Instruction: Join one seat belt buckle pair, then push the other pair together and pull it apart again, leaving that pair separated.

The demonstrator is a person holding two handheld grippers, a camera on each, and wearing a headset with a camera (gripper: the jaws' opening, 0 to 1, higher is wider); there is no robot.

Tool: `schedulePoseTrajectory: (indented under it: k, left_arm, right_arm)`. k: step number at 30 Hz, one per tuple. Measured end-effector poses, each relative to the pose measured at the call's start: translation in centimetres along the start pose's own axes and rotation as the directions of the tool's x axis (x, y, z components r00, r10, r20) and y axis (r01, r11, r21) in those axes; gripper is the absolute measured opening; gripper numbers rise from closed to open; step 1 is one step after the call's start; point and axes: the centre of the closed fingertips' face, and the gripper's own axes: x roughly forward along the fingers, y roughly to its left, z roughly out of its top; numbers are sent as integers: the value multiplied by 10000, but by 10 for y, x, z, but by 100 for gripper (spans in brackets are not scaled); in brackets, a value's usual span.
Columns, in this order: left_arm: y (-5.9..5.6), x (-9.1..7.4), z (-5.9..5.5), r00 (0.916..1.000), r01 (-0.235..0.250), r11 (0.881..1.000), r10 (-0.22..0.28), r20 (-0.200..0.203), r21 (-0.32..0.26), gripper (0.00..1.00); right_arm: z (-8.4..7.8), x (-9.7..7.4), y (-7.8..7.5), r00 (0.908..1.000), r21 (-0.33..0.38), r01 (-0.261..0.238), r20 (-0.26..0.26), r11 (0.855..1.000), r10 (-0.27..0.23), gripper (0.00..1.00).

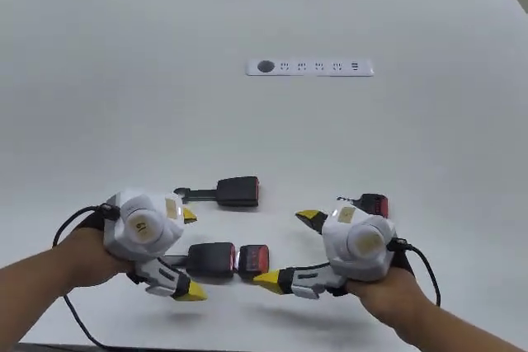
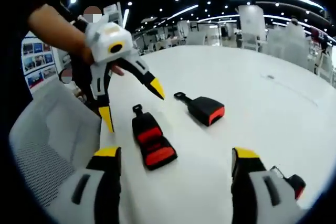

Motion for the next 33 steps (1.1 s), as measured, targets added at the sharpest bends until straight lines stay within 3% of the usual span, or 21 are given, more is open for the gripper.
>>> schedulePoseTrajectory:
  k: [2,7,11,17,24,27,30,33]
  left_arm:
    - [5,-5,1,9998,-217,9997,217,40,102,88]
    - [22,-16,7,9985,-535,9985,534,127,88,87]
    - [42,-24,14,9962,-847,9963,844,218,118,86]
    - [70,-32,31,9927,-1106,9936,1093,514,229,86]
    - [94,-21,50,9910,-1126,9921,1081,787,548,84]
    - [97,-13,57,9912,-953,9943,905,967,468,83]
    - [91,4,62,9928,-401,9984,354,1146,392,82]
    - [89,19,60,9951,-126,9978,60,986,658,80]
  right_arm:
    - [2,-10,-9,9998,316,179,113,9993,-183,93]
    - [4,-30,-34,9971,298,671,335,9973,-681,97]
    - [4,-42,-55,9952,-128,884,443,9960,-877,97]
    - [-3,-58,-84,9939,-365,1098,83,9933,-1096,96]
    - [-21,-71,-116,9914,-513,1132,-605,9922,-1162,93]
    - [-29,-75,-127,9904,-478,1086,-801,9929,-1122,88]
    - [-39,-78,-136,9891,-159,986,-1087,9950,-998,86]
    - [-55,-79,-139,9818,-439,768,-1709,9961,-832,83]
